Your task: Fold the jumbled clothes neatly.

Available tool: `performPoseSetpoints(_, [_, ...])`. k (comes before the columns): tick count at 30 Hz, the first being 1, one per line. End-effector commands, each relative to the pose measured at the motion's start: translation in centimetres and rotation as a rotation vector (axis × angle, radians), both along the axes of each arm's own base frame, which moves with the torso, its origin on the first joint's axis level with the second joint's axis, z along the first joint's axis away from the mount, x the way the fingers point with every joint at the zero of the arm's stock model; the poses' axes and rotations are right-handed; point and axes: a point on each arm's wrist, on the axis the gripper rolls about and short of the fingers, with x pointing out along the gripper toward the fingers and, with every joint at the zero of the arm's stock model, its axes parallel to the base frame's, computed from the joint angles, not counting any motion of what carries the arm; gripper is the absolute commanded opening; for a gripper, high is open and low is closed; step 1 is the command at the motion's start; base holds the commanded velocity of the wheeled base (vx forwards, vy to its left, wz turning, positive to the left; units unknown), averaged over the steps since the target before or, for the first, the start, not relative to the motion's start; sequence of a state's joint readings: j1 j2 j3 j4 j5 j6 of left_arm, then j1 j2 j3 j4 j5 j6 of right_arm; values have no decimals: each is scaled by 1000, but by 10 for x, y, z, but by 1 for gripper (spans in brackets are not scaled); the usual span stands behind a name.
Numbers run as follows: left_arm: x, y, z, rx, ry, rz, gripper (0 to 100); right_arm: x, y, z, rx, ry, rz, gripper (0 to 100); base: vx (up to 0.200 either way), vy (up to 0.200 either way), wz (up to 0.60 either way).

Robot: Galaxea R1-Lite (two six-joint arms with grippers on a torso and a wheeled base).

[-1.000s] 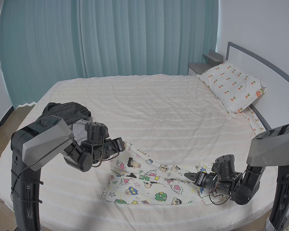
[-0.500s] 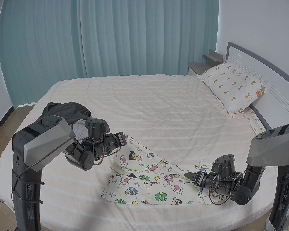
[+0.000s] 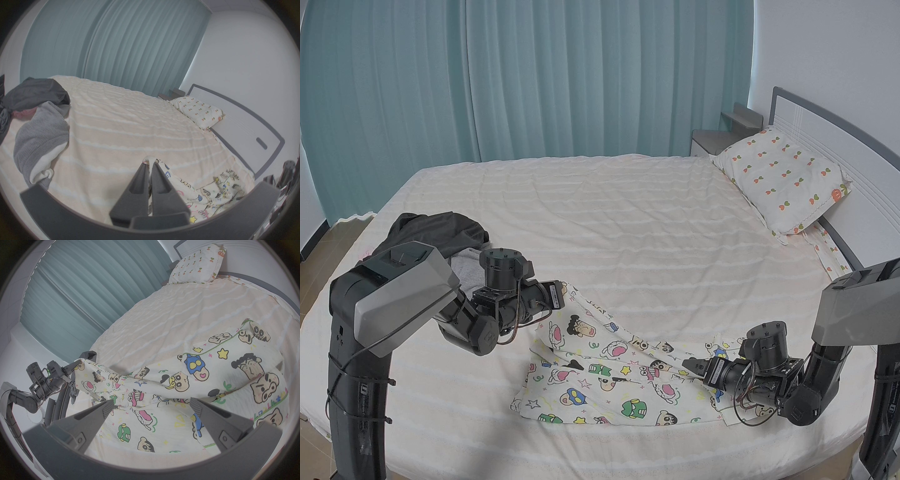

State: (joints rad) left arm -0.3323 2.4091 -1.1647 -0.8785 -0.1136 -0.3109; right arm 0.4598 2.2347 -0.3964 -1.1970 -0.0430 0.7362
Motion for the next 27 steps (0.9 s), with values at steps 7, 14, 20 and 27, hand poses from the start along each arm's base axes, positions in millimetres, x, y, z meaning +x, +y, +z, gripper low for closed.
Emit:
performPoseSetpoints(7, [-18,10,-19,54,-7,-14,0,0,0,0,-1,1,0,100,0,0,0])
performPoseSetpoints(14, [-35,15,-29,58,1,-15,0,0,0,0,0,0,0,100,0,0,0])
performPoseSetpoints(20, [-56,22,-41,90,8,-27,0,-1,-1,0,-2,4,0,100,0,0,0])
performPoseSetpoints(27, [-71,27,-50,104,43,-31,0,-2,0,1,-1,1,2,100,0,0,0])
